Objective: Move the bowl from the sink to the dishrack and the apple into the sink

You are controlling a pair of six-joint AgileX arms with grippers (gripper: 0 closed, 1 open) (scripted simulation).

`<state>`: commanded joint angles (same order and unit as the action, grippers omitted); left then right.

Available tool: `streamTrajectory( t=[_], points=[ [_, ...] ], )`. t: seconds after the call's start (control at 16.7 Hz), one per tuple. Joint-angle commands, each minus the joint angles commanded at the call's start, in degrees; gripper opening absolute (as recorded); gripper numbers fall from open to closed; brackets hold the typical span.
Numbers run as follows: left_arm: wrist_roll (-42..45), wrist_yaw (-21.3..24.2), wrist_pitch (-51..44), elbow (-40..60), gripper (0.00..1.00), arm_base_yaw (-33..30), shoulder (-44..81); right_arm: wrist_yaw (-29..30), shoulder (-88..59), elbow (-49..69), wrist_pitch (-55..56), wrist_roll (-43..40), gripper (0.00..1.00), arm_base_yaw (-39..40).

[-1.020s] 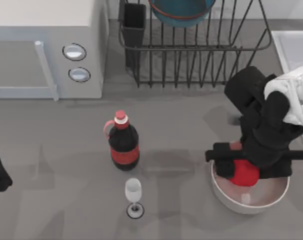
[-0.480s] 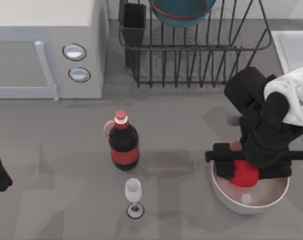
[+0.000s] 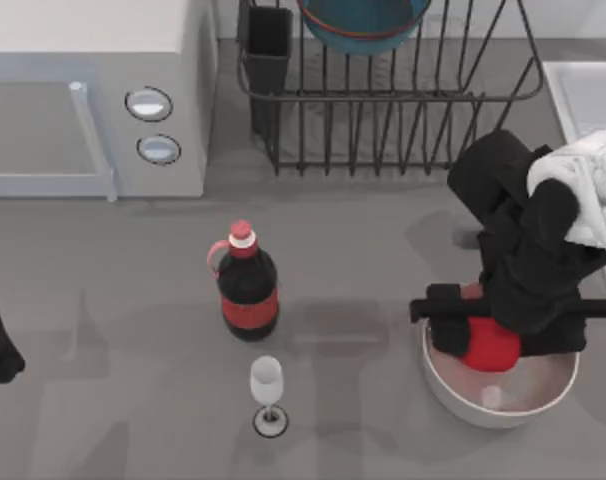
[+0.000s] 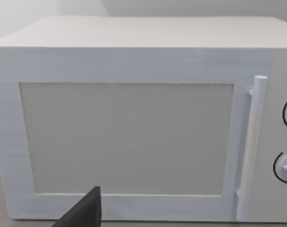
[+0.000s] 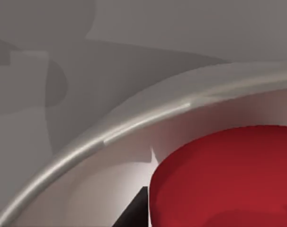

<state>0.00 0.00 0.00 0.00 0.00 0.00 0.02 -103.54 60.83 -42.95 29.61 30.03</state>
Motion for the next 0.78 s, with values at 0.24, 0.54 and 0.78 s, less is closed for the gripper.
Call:
streamTrajectory(
  t=[0.24,0.54,0.78],
  points=[
    [0.0,0.0,0.0,0.0,1.0,0.0,0.0,-0.04,2.39,6.23,-8.99,-0.13,0.0,0.15],
    [0.0,0.0,0.0,0.0,1.0,0.0,0.0,-0.06,6.4,14.14,-20.95,-0.3,0.0,-0.16],
    [0.0,0.0,0.0,0.0,1.0,0.0,0.0,-0.06,6.87,14.77,-21.73,-0.33,0.0,-0.24]
  ],
)
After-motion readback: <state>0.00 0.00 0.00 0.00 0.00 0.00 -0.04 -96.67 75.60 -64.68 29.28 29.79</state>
